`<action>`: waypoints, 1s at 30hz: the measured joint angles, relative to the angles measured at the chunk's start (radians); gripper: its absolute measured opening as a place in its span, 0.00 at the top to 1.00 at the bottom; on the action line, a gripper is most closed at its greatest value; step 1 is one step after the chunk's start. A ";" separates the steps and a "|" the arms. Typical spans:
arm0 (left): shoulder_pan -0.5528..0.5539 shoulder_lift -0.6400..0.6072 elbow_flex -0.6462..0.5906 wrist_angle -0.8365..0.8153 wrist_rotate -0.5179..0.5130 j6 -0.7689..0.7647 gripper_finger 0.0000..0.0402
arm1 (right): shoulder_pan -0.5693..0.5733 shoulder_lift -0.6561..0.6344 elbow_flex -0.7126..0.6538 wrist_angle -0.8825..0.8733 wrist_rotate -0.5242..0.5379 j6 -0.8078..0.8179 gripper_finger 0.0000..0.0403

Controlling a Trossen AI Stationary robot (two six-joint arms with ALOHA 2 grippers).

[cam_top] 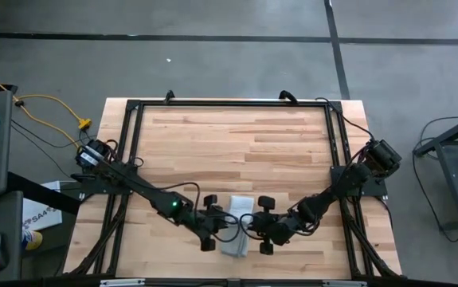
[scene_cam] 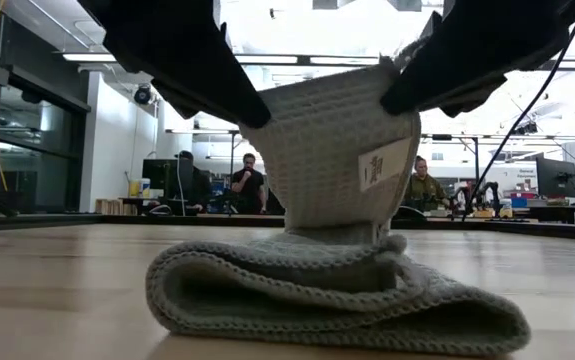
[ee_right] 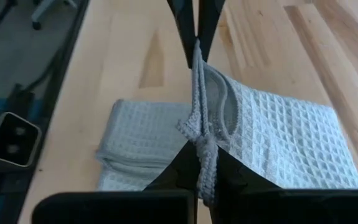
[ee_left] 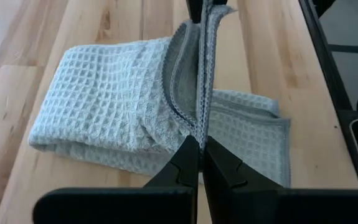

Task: Fold microfiber towels
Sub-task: Fold the gray towel

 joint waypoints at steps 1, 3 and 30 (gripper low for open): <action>-0.001 0.000 0.000 0.000 0.000 -0.001 1.00 | 0.002 0.000 0.000 0.009 -0.009 -0.001 0.99; -0.004 0.000 0.001 -0.001 0.005 -0.009 1.00 | 0.002 0.000 0.000 0.023 -0.032 -0.002 0.99; -0.036 0.001 0.000 0.071 0.147 -0.025 1.00 | 0.052 0.106 0.001 0.262 -0.141 0.031 0.99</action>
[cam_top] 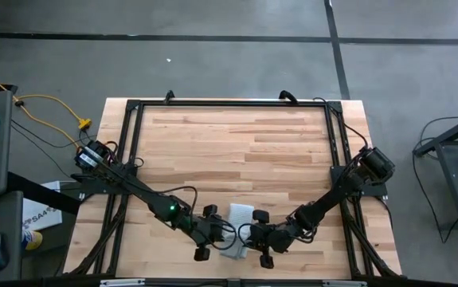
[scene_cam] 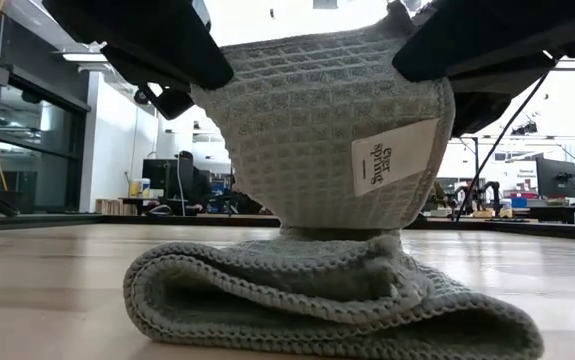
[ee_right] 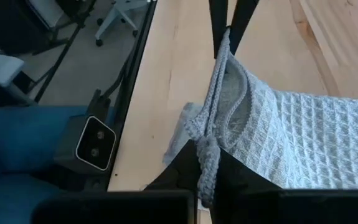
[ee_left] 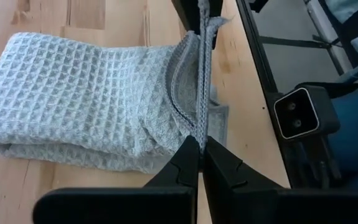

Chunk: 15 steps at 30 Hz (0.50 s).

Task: Fold microfiber towels
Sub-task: Fold the gray towel

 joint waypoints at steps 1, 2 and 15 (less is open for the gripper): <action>0.000 -0.001 0.000 -0.001 0.000 0.000 1.00 | 0.000 0.000 0.000 0.000 -0.003 0.007 0.99; 0.000 -0.001 0.000 -0.001 0.000 -0.003 1.00 | 0.000 0.000 0.000 -0.001 -0.004 0.015 0.99; 0.027 0.054 0.001 0.009 0.051 -0.025 1.00 | -0.021 0.032 0.000 -0.001 -0.069 0.101 0.99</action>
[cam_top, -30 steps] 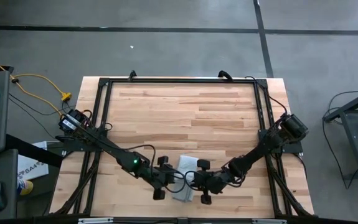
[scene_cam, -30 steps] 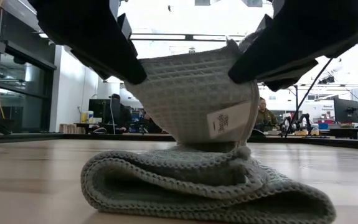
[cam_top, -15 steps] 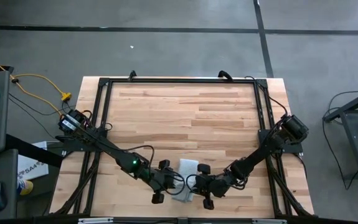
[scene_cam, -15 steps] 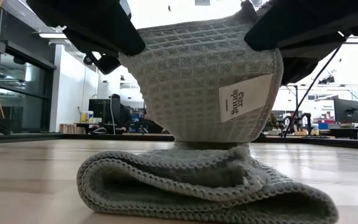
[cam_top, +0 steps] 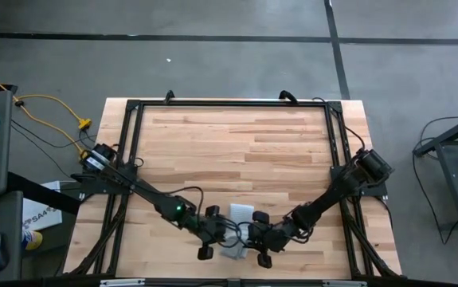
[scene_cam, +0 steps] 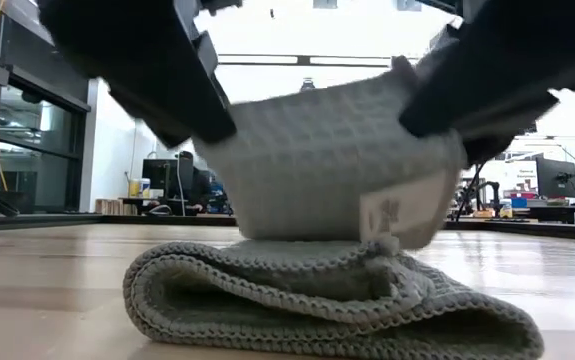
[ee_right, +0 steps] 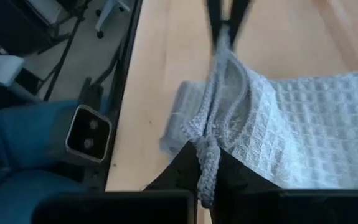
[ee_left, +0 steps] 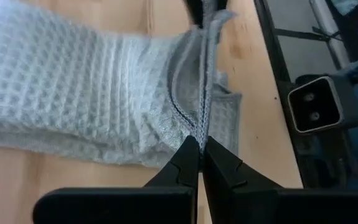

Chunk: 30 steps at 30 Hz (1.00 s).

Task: Fold microfiber towels
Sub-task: Fold the gray towel

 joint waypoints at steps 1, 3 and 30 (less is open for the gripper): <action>0.001 0.013 0.000 0.009 0.018 -0.003 1.00 | 0.000 0.007 0.000 0.007 -0.007 0.004 0.99; 0.002 0.025 0.000 0.015 0.026 -0.006 1.00 | 0.001 0.019 0.000 0.014 -0.009 0.007 0.99; -0.028 0.082 -0.005 0.045 0.092 0.012 0.95 | 0.013 0.113 -0.002 0.163 -0.139 -0.002 0.95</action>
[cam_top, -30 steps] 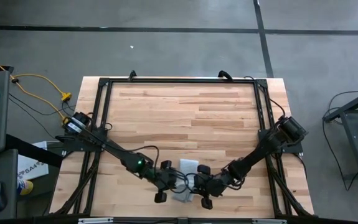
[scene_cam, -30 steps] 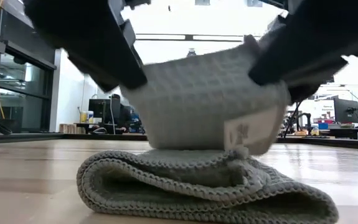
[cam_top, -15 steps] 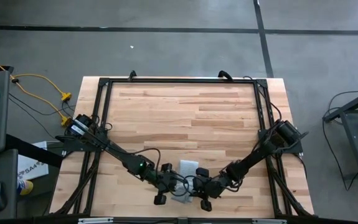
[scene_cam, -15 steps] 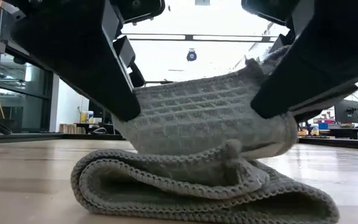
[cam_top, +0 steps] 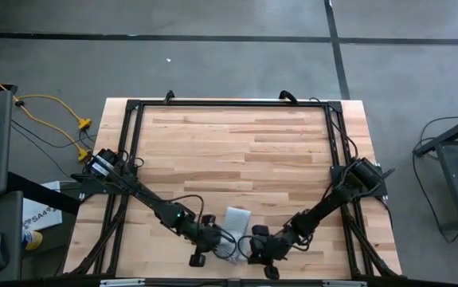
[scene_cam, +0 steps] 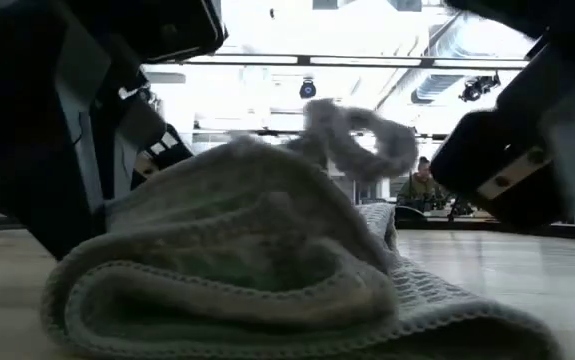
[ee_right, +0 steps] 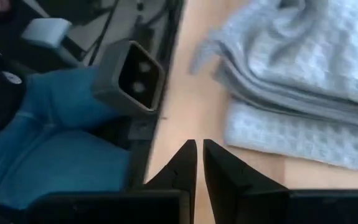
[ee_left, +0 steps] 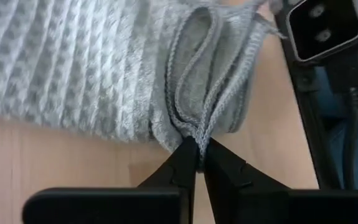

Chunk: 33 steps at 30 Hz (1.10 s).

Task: Fold microfiber towels
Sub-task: Fold the gray towel

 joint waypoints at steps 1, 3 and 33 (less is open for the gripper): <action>0.000 0.000 0.000 0.013 0.000 0.017 0.94 | 0.003 0.000 0.001 0.011 -0.001 -0.008 0.95; 0.000 0.000 0.000 0.048 0.009 0.052 0.94 | 0.008 0.000 0.001 0.037 0.002 -0.024 0.95; 0.002 -0.002 0.004 0.162 0.036 0.146 0.94 | 0.021 -0.037 0.002 0.107 0.102 -0.063 0.99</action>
